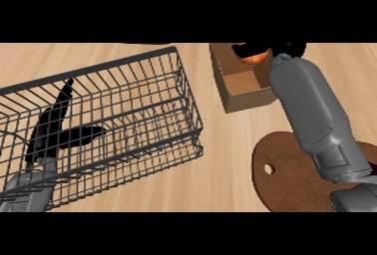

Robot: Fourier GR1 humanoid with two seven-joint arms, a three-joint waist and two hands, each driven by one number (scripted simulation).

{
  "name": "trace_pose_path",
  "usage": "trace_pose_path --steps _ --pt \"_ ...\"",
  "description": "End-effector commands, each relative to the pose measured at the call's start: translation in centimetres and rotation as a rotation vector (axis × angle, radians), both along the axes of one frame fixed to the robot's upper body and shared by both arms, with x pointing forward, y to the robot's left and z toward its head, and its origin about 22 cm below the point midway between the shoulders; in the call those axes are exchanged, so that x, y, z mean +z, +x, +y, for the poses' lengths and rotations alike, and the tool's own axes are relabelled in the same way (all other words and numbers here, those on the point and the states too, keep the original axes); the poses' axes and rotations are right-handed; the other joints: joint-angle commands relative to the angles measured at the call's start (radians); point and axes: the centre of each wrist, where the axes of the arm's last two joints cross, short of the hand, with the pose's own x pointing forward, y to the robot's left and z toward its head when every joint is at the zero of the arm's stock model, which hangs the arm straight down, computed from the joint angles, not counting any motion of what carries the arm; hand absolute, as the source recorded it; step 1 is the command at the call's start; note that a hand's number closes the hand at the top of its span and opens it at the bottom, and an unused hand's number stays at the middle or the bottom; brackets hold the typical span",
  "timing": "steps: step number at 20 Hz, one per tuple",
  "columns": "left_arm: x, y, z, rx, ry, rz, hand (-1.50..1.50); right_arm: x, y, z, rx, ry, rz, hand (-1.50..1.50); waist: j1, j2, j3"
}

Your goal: Pick the squash from the cutting board and place it in the cardboard box

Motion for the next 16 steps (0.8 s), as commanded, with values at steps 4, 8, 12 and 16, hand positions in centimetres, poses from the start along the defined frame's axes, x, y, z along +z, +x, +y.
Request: trace_pose_path --steps 4,8,12,16 --pt "0.0 -0.8 4.0 0.058 0.027 0.033 0.00 -1.4 1.1 0.0 -0.024 0.118 0.023 -1.50 0.016 0.008 -0.015" --pt "-0.6 -0.5 1.9 0.049 0.007 0.041 0.00 -0.5 1.5 -0.9 0.005 0.096 -0.083 -1.50 0.017 0.009 -0.014" --pt "-1.7 -1.4 2.9 0.062 0.024 0.046 0.00 -1.7 1.1 -0.8 -0.020 0.148 -0.253 -1.50 0.004 0.005 -0.014" --pt "-0.7 -1.6 3.3 0.072 0.021 0.043 0.00 -1.7 1.0 -0.8 -0.065 0.226 -0.379 -1.50 -0.004 -0.002 -0.014"
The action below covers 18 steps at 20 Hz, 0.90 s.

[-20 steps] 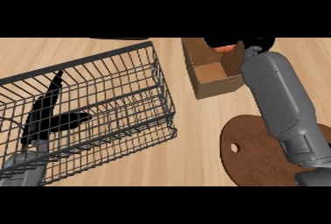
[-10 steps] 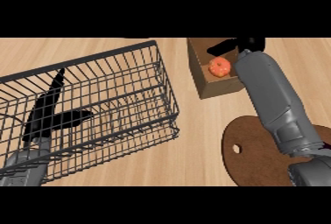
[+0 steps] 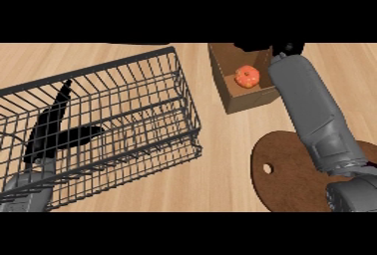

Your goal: Pick the squash from the cutting board and place it in the cardboard box

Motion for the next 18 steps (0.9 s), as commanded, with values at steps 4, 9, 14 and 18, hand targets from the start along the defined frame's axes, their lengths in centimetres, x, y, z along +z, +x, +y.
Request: trace_pose_path --steps 4,9,14,18 --pt "0.4 -1.3 4.3 0.101 0.008 0.040 0.00 -0.9 -0.4 -3.0 -0.043 0.146 -0.171 -1.50 -0.023 -0.008 -0.014" --pt "-0.7 -2.6 5.4 0.115 0.018 0.076 0.00 -0.6 -1.2 -8.0 -0.044 0.204 -0.207 -1.50 -0.057 -0.020 -0.016" --pt "-2.5 -3.9 6.6 0.151 0.019 0.073 0.00 -0.2 -2.9 -12.4 -0.067 0.198 -0.175 -1.50 -0.087 -0.030 -0.017" --pt "-1.3 -4.2 6.5 0.151 0.000 0.081 0.00 -2.7 -5.7 -16.1 -0.084 0.187 -0.127 -1.50 -0.088 -0.032 -0.017"
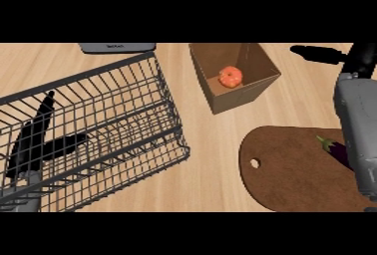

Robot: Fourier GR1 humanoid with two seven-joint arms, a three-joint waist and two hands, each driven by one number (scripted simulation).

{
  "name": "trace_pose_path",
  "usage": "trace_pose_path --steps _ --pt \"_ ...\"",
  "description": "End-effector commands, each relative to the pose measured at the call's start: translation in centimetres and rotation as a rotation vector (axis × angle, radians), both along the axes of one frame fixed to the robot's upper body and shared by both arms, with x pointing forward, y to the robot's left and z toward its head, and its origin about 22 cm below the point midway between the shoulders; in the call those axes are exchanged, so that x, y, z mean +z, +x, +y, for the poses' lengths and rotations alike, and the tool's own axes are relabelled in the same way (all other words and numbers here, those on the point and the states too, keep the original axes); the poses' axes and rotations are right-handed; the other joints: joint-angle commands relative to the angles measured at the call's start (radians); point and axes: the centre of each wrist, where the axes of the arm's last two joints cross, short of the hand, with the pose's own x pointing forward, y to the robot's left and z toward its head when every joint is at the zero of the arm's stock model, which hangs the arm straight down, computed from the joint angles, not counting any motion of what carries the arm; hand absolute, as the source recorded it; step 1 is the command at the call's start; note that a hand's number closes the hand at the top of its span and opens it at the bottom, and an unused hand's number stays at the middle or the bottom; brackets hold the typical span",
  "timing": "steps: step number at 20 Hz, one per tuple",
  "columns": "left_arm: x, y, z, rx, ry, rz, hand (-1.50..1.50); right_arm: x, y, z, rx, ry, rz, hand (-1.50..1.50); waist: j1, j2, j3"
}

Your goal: Pick the squash from the cutting board and place it in the cardboard box

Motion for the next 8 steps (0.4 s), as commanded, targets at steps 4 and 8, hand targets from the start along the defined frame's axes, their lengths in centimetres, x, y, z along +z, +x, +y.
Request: trace_pose_path --steps 4,8 --pt "-2.1 -2.8 3.7 0.091 0.023 0.064 0.00 -1.0 -5.2 -6.0 0.027 -0.020 0.043 -1.50 -0.013 0.001 -0.020" --pt "-1.1 -1.9 3.9 0.098 0.006 0.056 0.00 -0.9 -8.9 -9.8 0.075 -0.073 0.131 -1.50 -0.020 0.002 -0.020"
